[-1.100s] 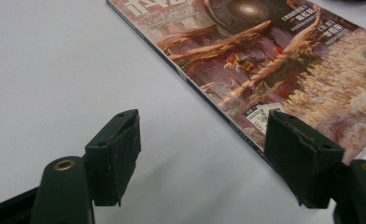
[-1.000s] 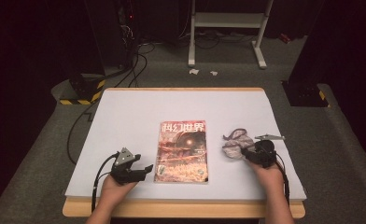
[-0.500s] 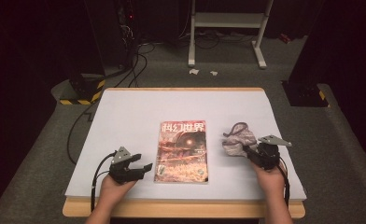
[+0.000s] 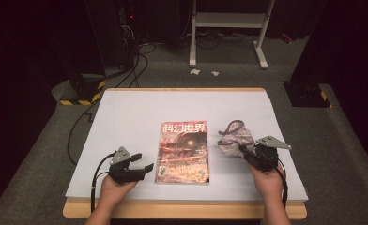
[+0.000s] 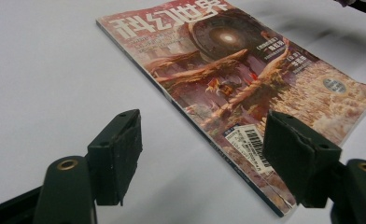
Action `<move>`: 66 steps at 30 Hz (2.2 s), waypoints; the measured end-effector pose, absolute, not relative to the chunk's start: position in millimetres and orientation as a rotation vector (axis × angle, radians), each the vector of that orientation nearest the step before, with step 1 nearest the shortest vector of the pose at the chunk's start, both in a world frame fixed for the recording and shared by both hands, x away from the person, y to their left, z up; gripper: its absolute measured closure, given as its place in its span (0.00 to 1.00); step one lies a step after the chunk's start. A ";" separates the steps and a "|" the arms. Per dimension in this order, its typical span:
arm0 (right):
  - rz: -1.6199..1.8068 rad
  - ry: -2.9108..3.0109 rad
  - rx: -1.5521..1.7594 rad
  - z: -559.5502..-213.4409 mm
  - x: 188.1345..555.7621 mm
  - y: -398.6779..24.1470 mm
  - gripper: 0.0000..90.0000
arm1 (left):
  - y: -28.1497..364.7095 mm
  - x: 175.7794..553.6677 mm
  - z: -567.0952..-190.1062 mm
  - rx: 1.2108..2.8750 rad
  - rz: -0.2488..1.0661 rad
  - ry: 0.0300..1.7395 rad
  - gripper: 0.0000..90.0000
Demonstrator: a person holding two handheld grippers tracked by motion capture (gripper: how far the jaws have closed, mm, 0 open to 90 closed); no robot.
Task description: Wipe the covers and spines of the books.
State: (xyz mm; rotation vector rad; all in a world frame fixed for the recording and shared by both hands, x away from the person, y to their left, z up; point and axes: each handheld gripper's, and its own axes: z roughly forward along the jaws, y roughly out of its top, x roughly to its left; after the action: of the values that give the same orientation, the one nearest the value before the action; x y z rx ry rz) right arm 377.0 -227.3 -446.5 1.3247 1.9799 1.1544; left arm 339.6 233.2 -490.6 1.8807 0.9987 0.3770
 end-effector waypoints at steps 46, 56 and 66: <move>1.250 2.264 1.055 -459.6 353.2 -145.6 0.69 | 243.5 337.6 -494.2 1.866 0.495 1.022 0.37; 1.127 2.399 1.019 -490.1 353.9 -125.7 0.69 | 243.0 337.8 -495.0 1.872 0.499 1.028 0.36; 1.088 2.426 0.941 -490.0 346.3 -102.7 0.68 | 245.5 338.3 -494.3 1.879 0.506 1.029 0.36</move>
State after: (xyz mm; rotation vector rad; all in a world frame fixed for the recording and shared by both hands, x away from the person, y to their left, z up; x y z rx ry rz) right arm 346.3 -102.7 -490.0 0.9414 2.4258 1.0877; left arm 338.3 245.5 -494.3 1.8790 1.0286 0.5063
